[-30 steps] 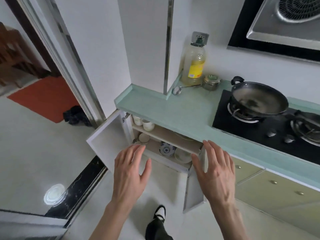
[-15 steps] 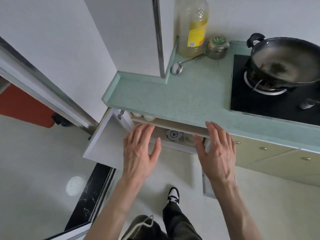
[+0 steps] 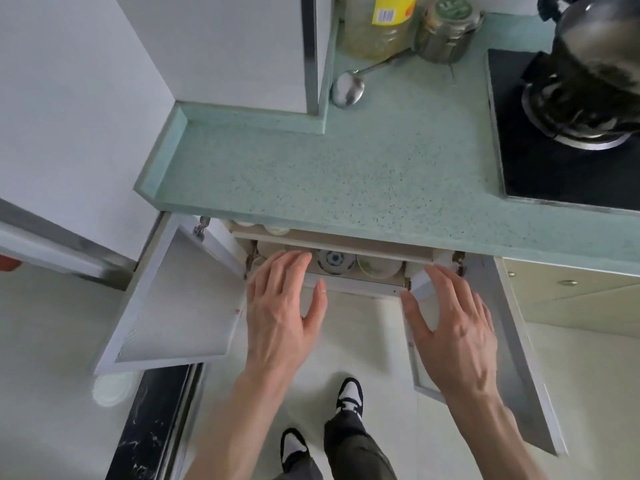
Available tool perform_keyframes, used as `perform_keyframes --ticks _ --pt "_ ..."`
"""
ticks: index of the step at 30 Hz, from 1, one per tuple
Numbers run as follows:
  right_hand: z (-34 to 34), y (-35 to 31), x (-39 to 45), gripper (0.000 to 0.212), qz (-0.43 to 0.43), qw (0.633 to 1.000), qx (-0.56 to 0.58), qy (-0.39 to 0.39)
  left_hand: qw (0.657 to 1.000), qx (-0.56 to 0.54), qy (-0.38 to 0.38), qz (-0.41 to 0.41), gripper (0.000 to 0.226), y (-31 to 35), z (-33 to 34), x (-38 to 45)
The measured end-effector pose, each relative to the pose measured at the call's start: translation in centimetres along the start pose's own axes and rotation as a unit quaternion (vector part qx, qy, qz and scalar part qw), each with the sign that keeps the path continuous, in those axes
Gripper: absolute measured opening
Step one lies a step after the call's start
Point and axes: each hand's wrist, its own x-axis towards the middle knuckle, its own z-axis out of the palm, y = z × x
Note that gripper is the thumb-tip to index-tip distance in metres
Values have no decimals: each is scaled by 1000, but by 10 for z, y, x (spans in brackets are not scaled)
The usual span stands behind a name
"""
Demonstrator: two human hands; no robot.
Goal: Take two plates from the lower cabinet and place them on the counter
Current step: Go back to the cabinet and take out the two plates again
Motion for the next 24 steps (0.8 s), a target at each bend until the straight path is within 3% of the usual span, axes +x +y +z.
perform_keyframes --ticks 15,24 --pt "323 130 -5 62 112 993 -29 18 999 11 -10 36 41 -195 288 -47" --pt "494 219 -2 58 92 993 -68 26 994 44 -48 86 40 -299 466 -59"
